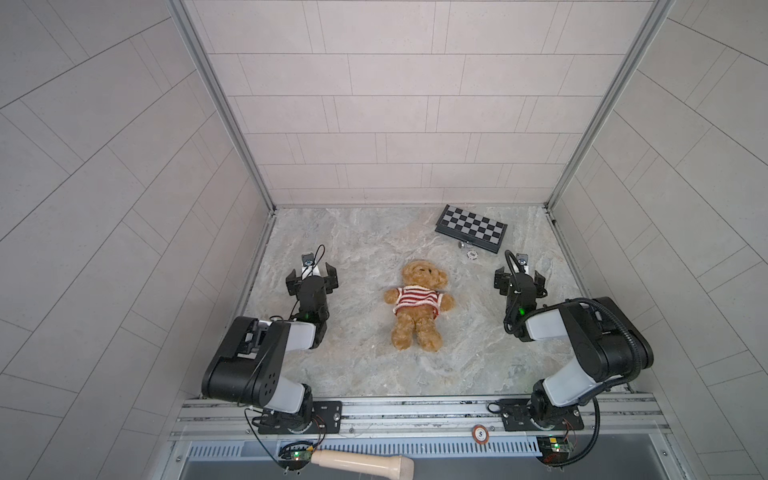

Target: Dress the teddy bear

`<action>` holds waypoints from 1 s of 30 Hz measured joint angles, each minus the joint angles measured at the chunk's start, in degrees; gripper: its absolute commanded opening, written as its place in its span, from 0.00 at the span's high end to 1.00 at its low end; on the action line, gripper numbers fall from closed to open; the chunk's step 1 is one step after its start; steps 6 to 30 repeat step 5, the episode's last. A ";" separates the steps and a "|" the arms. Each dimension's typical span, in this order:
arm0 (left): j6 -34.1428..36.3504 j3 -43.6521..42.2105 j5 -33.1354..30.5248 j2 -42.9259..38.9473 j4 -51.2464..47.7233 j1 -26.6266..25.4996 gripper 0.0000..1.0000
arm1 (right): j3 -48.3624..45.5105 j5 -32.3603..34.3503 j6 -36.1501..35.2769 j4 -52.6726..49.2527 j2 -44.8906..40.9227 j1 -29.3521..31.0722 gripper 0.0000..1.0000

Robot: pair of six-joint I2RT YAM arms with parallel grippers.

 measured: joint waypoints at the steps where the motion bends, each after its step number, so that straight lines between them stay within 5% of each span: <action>1: 0.00 0.00 0.04 0.00 -0.04 0.00 0.00 | 0.00 0.00 0.00 -0.02 0.00 0.00 0.01; 30: -0.02 0.00 0.09 0.00 -0.37 0.00 0.00 | 0.00 -0.02 -0.02 0.00 0.00 0.00 0.01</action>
